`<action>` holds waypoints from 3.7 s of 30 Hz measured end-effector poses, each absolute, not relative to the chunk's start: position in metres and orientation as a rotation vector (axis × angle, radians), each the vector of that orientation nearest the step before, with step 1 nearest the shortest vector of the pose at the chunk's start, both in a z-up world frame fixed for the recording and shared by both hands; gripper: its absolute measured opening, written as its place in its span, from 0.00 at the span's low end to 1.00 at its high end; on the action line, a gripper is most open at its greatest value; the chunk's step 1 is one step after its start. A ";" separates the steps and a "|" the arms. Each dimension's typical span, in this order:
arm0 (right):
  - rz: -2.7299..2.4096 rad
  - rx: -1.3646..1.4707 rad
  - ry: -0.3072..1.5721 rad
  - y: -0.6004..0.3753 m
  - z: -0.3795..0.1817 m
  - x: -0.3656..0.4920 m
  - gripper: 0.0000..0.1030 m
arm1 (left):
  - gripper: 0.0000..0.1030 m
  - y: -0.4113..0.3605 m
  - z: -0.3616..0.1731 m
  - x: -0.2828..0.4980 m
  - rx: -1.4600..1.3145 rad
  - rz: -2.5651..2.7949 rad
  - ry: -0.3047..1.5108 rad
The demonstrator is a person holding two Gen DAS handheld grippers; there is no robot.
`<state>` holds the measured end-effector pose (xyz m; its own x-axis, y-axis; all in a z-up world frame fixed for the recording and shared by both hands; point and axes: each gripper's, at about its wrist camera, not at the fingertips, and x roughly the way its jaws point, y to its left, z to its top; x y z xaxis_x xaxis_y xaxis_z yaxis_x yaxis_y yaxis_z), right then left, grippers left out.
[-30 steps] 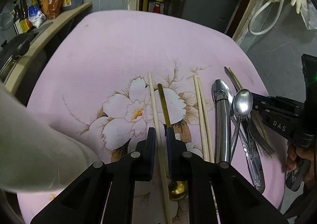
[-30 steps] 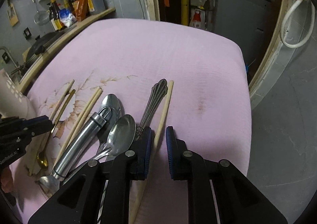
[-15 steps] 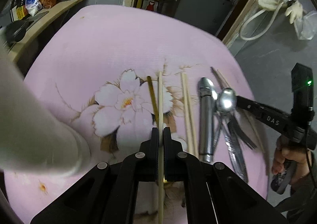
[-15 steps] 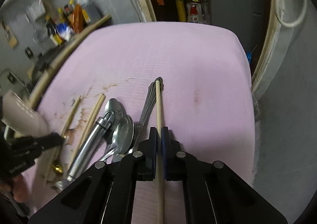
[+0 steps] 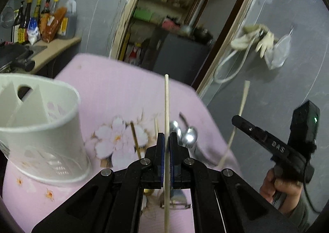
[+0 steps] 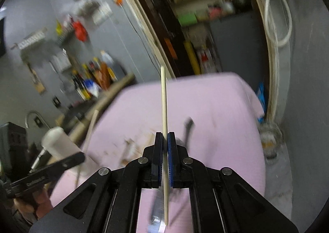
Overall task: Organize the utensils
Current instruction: 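Lift the chopsticks with both tools and lower them into the white caddy, releasing, then move both open tools back over the utensils on the cloth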
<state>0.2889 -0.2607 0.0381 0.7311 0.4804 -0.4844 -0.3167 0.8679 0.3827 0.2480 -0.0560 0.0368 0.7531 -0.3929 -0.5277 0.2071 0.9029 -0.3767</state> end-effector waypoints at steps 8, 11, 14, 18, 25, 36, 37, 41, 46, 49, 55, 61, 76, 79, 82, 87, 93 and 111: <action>0.508 0.220 0.373 -0.210 0.086 0.265 0.02 | 0.02 -0.011 0.089 0.239 -0.325 -0.280 0.454; 0.550 0.208 0.334 -0.189 0.104 0.264 0.02 | 0.02 0.018 0.102 0.243 -0.362 -0.250 0.416; 0.596 0.215 0.314 -0.167 0.115 0.268 0.02 | 0.02 0.053 0.113 0.248 -0.405 -0.212 0.376; 0.672 0.237 0.281 -0.139 0.134 0.273 0.02 | 0.02 0.103 0.119 0.250 -0.457 -0.145 0.315; 0.773 0.235 0.259 -0.094 0.146 0.273 0.02 | 0.02 0.160 0.113 0.246 -0.479 -0.014 0.216; 0.754 0.094 0.272 -0.044 0.110 0.269 0.02 | 0.02 0.163 0.083 0.235 -0.400 0.117 0.114; 0.750 0.086 0.275 -0.042 0.106 0.268 0.02 | 0.02 0.161 0.081 0.235 -0.389 0.119 0.109; 0.745 0.066 0.313 -0.036 0.090 0.273 0.03 | 0.02 0.152 0.068 0.232 -0.358 0.114 0.112; 0.751 0.063 0.371 -0.034 0.073 0.278 0.04 | 0.02 0.145 0.055 0.226 -0.321 0.099 0.139; 0.760 0.068 0.401 -0.034 0.067 0.279 0.10 | 0.03 0.146 0.050 0.224 -0.336 0.080 0.180; 0.807 0.121 0.399 -0.045 0.068 0.274 0.21 | 0.12 0.152 0.049 0.216 -0.389 0.035 0.250; 0.795 0.137 0.356 -0.056 0.083 0.267 0.28 | 0.34 0.143 0.061 0.202 -0.392 0.007 0.259; 0.509 0.153 0.220 -0.159 0.111 0.252 1.00 | 0.93 0.050 0.093 0.185 -0.203 -0.062 0.193; 0.453 0.119 0.224 -0.181 0.108 0.249 1.00 | 0.93 0.029 0.093 0.190 -0.193 -0.106 0.211; 0.388 0.096 0.239 -0.206 0.102 0.249 1.00 | 0.93 0.008 0.090 0.195 -0.179 -0.150 0.234; 0.320 0.063 0.288 -0.238 0.088 0.251 1.00 | 0.93 -0.022 0.081 0.200 -0.147 -0.198 0.283; 0.269 0.024 0.383 -0.264 0.062 0.260 1.00 | 0.93 -0.055 0.061 0.208 -0.087 -0.221 0.370; 0.350 -0.043 0.750 -0.269 -0.005 0.313 0.41 | 0.36 -0.099 -0.018 0.271 0.022 -0.243 0.757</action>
<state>0.3130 -0.2690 -0.0054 0.6764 0.2962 -0.6743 -0.3266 0.9413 0.0859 0.2714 -0.0989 -0.0177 0.7006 -0.2099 -0.6820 0.2260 0.9718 -0.0669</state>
